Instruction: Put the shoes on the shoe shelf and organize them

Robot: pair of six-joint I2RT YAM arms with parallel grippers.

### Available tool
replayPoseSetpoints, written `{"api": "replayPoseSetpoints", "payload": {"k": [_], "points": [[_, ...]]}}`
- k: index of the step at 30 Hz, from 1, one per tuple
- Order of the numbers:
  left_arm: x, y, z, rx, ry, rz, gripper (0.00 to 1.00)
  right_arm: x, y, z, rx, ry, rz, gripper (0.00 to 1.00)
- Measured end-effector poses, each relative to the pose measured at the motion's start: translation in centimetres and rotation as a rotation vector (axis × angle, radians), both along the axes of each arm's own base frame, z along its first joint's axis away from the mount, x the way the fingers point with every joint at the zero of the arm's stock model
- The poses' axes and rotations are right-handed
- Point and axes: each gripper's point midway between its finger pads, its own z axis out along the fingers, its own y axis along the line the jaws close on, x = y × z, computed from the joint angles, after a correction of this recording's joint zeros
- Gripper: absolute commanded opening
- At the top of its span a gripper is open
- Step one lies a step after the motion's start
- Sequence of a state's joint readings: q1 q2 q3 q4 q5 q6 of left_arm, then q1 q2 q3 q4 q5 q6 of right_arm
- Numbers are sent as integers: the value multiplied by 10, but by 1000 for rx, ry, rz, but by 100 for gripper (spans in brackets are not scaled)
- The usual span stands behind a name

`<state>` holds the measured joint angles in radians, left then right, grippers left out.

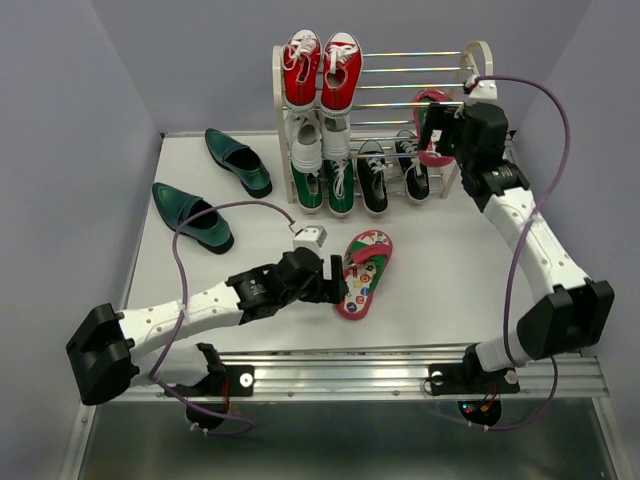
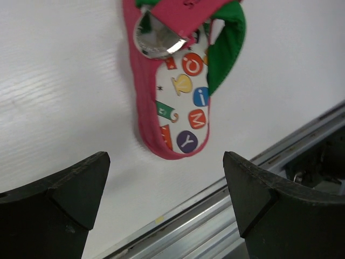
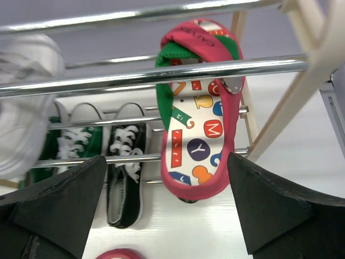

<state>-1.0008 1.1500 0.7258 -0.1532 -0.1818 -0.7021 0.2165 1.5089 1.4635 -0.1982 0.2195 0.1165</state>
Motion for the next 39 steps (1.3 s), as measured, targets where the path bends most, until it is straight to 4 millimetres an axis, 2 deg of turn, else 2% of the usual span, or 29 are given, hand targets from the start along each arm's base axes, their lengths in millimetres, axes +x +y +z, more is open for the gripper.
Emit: {"api": "replayPoseSetpoints", "payload": {"k": [2, 4, 7, 11, 16, 20, 29, 39], "points": [[-13, -13, 3, -11, -18, -71, 99, -22, 0, 22, 35, -46, 20, 100], [-25, -22, 4, -18, -34, -130, 99, -41, 3, 36, 76, -78, 47, 100], [-36, -31, -2, -13, -45, -188, 99, -70, 8, 38, 138, -85, 87, 100], [-32, -37, -20, 32, -48, -202, 99, -105, 17, 16, 229, -38, 135, 100], [-24, -38, -60, 161, -27, -199, 99, -139, 27, -22, 301, 67, 183, 100], [-19, -39, -76, 224, -23, -207, 99, -149, 28, -29, 310, 96, 191, 100], [-7, -65, -65, 210, -78, -243, 99, -152, 30, -32, 314, 110, 200, 100], [-2, -71, -79, 252, -70, -245, 99, -153, 29, -40, 311, 129, 196, 100]]}}
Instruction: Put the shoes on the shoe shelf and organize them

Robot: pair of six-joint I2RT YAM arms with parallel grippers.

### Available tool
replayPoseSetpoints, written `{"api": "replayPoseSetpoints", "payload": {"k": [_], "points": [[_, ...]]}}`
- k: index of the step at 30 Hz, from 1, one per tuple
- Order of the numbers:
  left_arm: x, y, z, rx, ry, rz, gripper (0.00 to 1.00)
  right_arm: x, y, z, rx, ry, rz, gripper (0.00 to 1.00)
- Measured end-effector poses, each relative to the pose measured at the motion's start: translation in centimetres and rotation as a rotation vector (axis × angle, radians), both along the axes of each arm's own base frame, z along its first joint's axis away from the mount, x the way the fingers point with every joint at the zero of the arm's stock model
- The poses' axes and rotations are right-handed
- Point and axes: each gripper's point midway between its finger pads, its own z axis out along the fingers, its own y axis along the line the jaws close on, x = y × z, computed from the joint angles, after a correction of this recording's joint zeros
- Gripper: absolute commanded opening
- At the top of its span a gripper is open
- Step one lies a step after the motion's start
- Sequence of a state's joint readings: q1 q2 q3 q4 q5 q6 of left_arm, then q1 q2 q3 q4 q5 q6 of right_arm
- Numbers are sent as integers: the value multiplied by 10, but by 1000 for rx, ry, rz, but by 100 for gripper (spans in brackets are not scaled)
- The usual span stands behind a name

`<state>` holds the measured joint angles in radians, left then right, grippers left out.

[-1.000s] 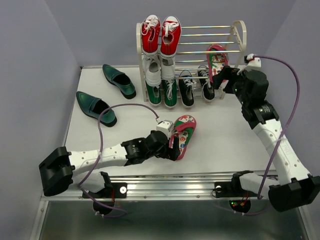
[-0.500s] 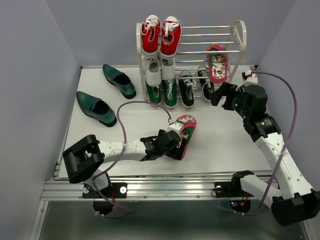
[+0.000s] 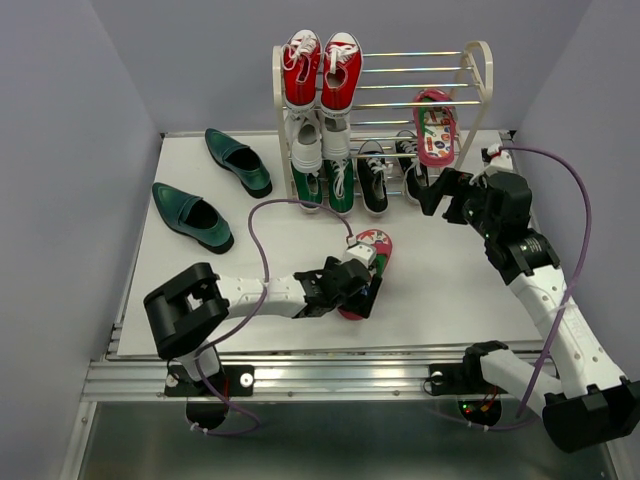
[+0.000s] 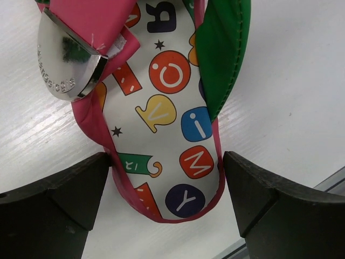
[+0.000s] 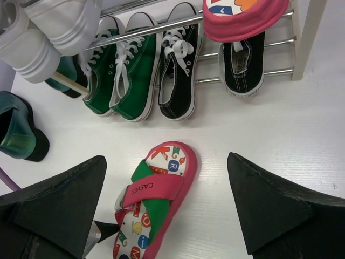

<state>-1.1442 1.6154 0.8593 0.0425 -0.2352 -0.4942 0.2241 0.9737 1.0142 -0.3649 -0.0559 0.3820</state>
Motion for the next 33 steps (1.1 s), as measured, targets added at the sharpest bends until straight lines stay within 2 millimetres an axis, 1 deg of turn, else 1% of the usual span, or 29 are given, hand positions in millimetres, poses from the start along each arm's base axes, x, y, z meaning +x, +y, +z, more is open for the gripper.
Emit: {"api": "replayPoseSetpoints", "payload": {"k": [8, 18, 21, 22, 23, 25, 26, 27, 28, 33], "points": [[2, -2, -5, 85, -23, 20, 99, -1, -4, -10, -16, 26, -20, 100], [3, -5, -12, 178, -53, 45, 99, -3, -12, -10, -44, 20, -51, 100], [4, -6, -14, 198, -61, 52, 98, -5, -16, -15, -54, 26, -63, 100], [4, -6, -15, 202, -62, 54, 88, -6, -17, -17, -58, 32, -67, 100], [4, -6, -15, 203, -62, 55, 82, -6, -17, -17, -61, 35, -70, 100], [4, -6, -14, 203, -60, 59, 61, -6, -19, -19, -67, 38, -78, 100], [3, -6, -15, 203, -59, 61, 34, -7, -20, -19, -69, 38, -83, 100], [3, -7, -14, 199, -59, 66, 23, -7, -22, -19, -72, 38, -89, 100], [3, -7, -14, 197, -57, 68, 0, -7, -22, -19, -73, 37, -91, 100], [3, -7, -13, 194, -57, 69, 0, -9, -25, -22, -80, 42, -106, 100]]}}
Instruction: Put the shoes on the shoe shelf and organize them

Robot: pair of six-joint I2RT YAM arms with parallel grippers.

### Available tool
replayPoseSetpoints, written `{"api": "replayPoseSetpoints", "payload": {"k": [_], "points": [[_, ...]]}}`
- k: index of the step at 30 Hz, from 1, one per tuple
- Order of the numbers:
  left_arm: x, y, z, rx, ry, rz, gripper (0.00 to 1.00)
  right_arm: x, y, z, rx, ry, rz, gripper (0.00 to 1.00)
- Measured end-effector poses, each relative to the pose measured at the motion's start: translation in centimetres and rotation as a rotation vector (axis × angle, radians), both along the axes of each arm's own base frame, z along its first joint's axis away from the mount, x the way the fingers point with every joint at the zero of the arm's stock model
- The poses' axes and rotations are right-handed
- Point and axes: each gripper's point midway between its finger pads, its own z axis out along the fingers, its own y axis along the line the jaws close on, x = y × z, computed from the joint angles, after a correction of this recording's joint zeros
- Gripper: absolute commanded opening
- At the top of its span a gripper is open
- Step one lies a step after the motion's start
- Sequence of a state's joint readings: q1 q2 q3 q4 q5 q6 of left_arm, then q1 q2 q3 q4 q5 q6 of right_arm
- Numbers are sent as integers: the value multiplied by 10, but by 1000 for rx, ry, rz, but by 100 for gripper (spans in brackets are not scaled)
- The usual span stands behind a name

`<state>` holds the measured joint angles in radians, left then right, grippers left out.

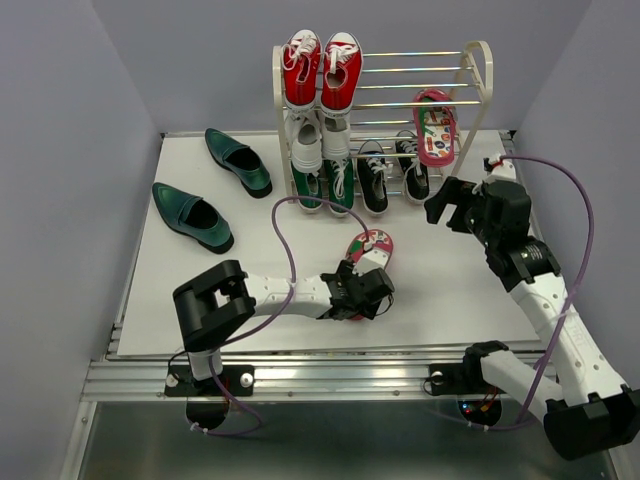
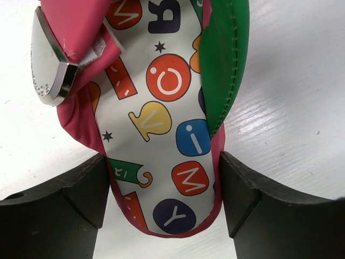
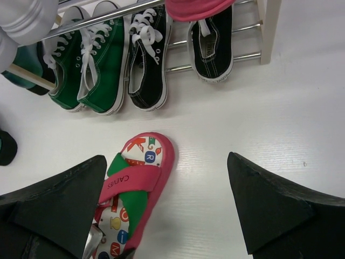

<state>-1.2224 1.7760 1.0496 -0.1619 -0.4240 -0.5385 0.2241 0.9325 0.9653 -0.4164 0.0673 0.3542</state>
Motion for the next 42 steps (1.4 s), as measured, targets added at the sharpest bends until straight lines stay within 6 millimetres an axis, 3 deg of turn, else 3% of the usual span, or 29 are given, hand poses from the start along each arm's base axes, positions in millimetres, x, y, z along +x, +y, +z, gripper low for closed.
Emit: {"api": "replayPoseSetpoints", "payload": {"k": [8, 15, 18, 30, 35, 42], "points": [[-3, 6, 17, -53, -18, 43, 0, -8, -17, -3, -24, -1, -86, 100], [1, 12, 75, -166, -123, 91, 0, -25, -40, -31, -73, 64, -190, 100], [5, 16, 89, -188, -162, 111, 0, -29, -46, -33, -88, 68, -218, 100], [10, 26, 112, -193, -244, 136, 0, -31, -62, -33, -109, 62, -309, 100], [19, 20, 148, -214, -316, 125, 0, -35, -68, -45, -125, 86, -337, 100], [37, -1, 216, -278, -437, 126, 0, -35, -71, -47, -132, 91, -352, 100]]}}
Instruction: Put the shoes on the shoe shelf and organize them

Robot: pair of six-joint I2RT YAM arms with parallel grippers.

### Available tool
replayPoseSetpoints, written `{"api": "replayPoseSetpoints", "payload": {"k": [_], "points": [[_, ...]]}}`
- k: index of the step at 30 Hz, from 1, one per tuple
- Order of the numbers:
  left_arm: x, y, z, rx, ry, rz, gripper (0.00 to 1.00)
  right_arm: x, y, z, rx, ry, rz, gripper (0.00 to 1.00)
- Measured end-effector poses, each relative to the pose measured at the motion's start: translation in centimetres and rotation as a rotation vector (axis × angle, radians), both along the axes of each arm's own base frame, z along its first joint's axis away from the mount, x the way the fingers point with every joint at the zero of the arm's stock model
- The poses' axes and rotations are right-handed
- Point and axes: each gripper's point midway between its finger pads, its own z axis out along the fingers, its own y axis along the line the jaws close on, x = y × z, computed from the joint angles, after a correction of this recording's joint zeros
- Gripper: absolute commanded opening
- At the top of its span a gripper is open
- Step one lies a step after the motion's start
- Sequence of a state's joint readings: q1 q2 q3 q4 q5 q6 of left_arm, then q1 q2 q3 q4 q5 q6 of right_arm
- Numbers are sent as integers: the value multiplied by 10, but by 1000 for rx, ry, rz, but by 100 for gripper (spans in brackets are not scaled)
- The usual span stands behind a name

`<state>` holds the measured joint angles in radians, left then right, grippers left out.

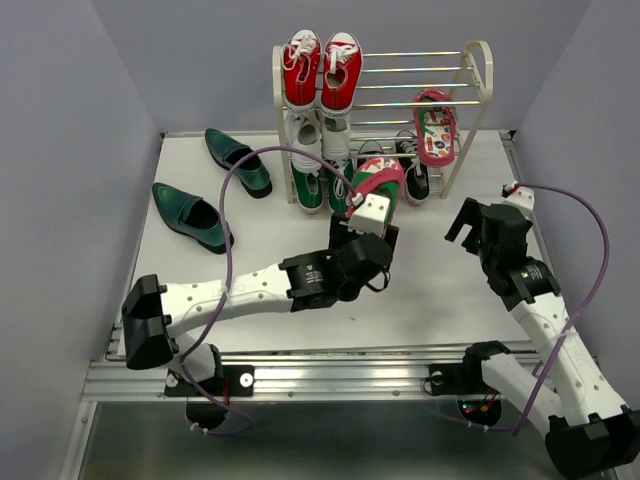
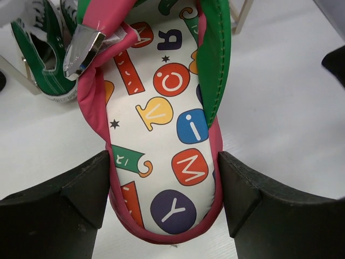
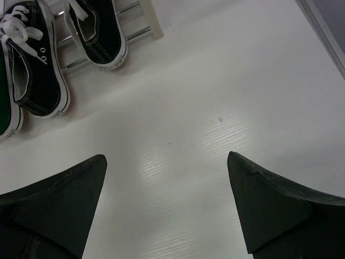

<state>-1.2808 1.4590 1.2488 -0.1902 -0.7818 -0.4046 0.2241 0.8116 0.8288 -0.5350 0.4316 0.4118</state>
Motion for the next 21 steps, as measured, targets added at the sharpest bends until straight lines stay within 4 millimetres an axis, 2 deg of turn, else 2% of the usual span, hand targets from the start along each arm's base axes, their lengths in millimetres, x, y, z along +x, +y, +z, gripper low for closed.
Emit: {"api": "replayPoseSetpoints", "payload": {"k": [3, 6, 12, 15, 21], "points": [[13, -11, 20, -23, -30, 27, 0, -1, 0, -3, -2, 6, -1, 100], [32, -23, 27, -27, -41, 52, 0, -1, -1, -4, -3, 11, -1, 100], [77, -34, 18, 28, -43, 114, 0, -1, -1, -4, -3, 11, -1, 100], [102, -41, 20, 20, -49, 147, 0, -1, -1, -4, -4, 11, -2, 100], [145, -41, 24, 20, -80, 207, 0, -2, -1, -5, -7, 14, -5, 100]]}}
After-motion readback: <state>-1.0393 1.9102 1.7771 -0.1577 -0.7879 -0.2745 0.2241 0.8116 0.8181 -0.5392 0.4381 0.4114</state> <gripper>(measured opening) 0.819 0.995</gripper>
